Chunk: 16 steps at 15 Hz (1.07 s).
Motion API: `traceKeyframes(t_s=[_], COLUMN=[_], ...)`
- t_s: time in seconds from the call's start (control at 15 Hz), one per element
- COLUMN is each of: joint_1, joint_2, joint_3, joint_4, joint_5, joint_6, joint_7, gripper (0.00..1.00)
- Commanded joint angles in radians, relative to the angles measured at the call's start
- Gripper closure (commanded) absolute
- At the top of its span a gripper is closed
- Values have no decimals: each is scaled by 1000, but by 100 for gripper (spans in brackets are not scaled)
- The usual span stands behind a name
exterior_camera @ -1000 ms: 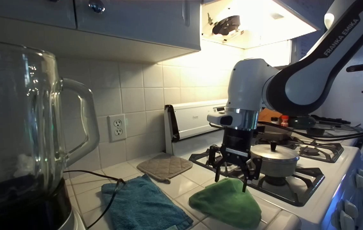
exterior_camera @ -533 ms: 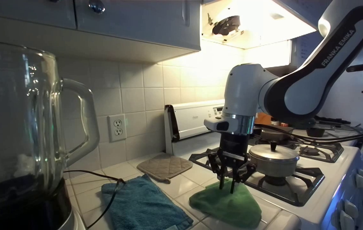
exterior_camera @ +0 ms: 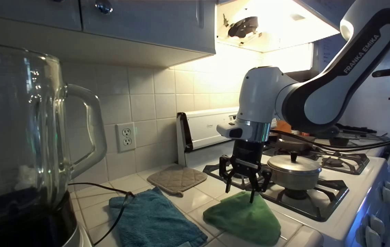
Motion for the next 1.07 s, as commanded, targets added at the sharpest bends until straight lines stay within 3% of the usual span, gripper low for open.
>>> traceKeyframes(t_s=[0.0, 0.13, 0.2, 0.33, 0.93, 1.0], joint_1=[18, 16, 18, 22, 6, 6], joint_2=[37, 48, 55, 65, 17, -3], joint_3=[-24, -25, -28, -30, -2, -3], joint_4=[37, 45, 50, 58, 41, 28], joint_5=[-54, -57, -62, -69, -40, -42], joint_6=[0, -7, -12, -14, -19, -21], joint_7=[53, 54, 56, 58, 43, 47], gripper=[1, 10, 32, 37, 100, 100])
